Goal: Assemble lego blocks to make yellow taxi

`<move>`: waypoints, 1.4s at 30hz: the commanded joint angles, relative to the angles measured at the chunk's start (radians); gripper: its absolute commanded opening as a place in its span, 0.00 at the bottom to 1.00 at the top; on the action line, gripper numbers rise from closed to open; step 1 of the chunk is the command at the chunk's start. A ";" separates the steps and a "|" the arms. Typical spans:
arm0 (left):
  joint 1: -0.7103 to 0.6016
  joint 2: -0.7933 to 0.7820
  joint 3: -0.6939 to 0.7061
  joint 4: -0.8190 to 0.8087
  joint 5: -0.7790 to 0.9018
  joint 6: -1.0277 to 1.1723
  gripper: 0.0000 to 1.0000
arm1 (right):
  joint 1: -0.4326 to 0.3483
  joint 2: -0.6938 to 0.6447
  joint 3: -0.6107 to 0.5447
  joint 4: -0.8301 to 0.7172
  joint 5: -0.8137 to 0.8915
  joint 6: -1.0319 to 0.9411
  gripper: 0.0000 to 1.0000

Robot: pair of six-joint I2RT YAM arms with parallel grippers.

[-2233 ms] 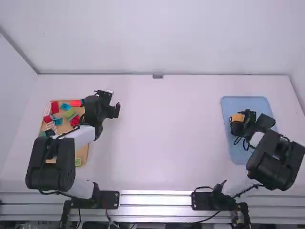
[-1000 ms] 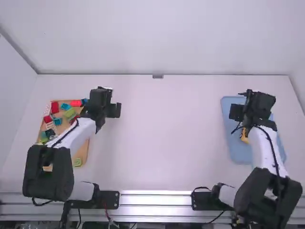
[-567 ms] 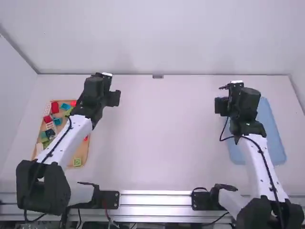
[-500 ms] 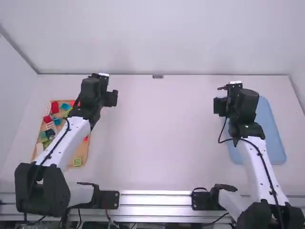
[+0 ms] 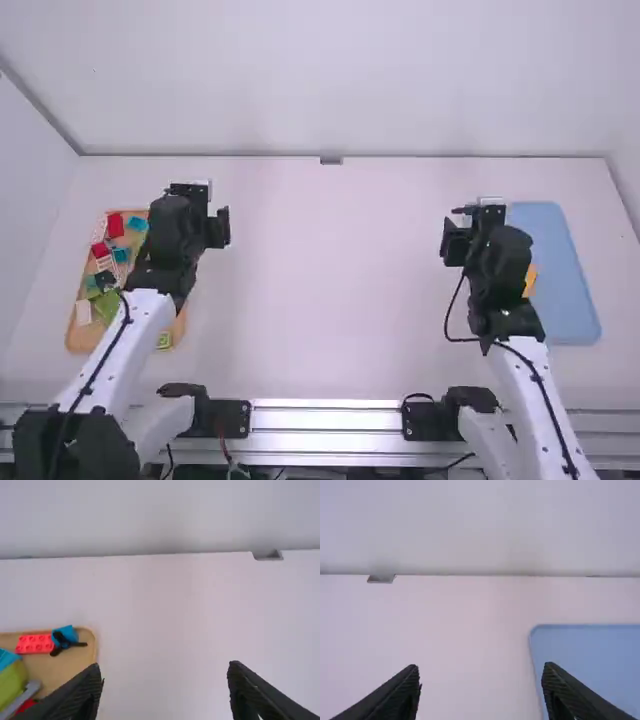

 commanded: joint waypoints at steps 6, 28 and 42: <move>-0.002 -0.180 -0.164 0.002 0.010 -0.009 0.51 | -0.002 -0.177 -0.176 0.002 0.002 0.033 0.47; -0.002 -0.666 -0.650 0.002 0.010 -0.009 0.02 | -0.002 -0.626 -0.602 0.002 0.002 0.033 0.03; -0.002 -0.896 -0.729 0.002 0.010 -0.009 0.00 | -0.002 -0.815 -0.602 0.002 0.002 0.033 0.00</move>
